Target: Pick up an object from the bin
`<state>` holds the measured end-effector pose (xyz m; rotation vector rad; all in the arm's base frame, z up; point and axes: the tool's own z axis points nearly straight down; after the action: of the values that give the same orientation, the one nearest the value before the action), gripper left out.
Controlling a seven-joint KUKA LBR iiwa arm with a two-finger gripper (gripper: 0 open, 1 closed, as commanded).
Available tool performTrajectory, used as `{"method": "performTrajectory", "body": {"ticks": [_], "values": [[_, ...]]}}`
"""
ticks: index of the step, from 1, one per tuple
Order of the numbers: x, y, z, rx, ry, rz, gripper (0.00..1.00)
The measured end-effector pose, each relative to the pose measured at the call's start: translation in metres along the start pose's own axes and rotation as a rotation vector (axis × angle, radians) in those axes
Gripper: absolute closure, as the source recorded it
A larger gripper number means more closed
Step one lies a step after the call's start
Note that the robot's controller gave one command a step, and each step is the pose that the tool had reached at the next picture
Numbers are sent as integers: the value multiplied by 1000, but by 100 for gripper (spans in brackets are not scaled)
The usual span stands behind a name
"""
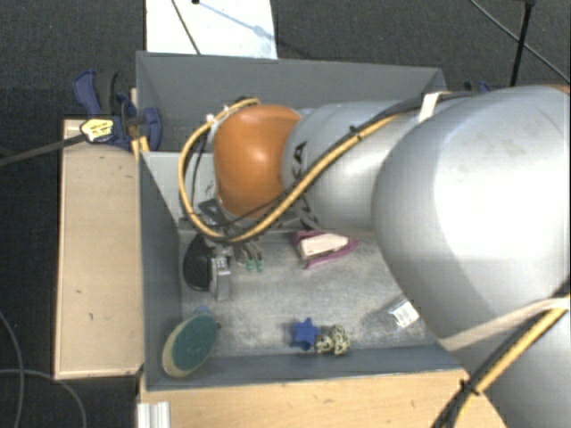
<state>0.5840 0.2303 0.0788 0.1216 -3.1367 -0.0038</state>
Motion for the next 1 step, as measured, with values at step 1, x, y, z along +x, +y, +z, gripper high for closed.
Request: {"method": "performTrajectory", "body": {"ticks": [1], "values": [[-12, 11, 0, -3, -14, 72, 0]]}}
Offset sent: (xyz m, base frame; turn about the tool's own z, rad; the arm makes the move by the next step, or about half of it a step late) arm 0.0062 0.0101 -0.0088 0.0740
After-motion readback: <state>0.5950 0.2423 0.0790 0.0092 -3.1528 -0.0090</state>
